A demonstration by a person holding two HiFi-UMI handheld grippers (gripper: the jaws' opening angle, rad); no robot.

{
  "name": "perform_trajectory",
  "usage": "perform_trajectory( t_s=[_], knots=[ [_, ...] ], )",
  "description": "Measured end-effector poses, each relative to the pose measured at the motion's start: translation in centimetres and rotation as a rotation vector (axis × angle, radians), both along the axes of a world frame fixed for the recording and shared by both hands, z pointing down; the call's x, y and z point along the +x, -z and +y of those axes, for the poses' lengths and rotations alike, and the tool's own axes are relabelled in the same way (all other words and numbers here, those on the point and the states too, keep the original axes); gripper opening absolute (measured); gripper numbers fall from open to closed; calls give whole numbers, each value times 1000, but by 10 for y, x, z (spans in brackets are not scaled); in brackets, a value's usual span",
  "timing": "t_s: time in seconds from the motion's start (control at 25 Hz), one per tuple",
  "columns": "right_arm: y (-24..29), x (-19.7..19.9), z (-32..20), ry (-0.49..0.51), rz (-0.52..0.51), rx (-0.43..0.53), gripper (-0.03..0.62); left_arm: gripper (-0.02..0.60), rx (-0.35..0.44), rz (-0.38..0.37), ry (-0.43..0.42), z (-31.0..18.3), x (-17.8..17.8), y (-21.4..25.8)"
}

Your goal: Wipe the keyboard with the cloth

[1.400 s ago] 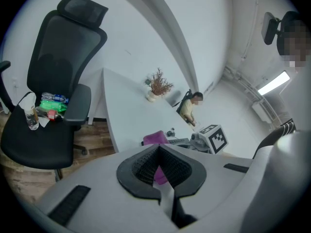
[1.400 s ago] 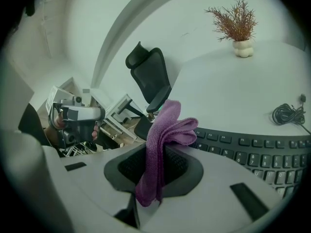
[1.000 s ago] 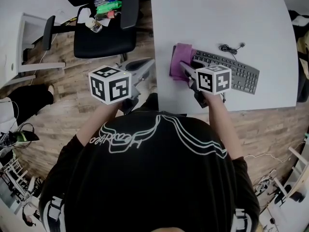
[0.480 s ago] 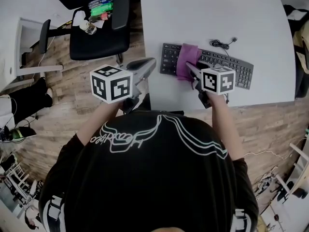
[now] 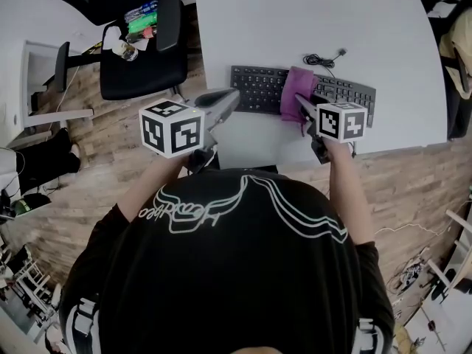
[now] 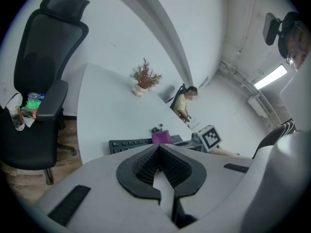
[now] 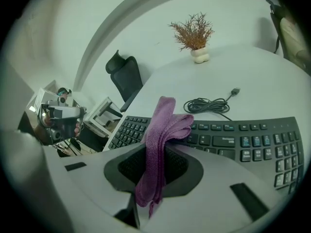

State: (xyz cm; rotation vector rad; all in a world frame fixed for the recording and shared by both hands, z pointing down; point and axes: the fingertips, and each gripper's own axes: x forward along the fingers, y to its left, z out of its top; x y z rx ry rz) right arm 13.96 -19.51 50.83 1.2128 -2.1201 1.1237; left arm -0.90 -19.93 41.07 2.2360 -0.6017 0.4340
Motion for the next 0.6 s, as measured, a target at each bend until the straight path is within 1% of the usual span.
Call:
perform_trajectory(
  t_s=[0.16,0.36,0.6],
  knots=[
    [-1,21,5,-30,12,-1,54,5,1,4,-11,5,11,1],
    [-3,38,9,-52,15,-5,55,5,-3,4,-14,8,22,-1],
    [-5,46,13,-63,12,-16,54,5,-3,5,-9,12,27,-1]
  ],
)
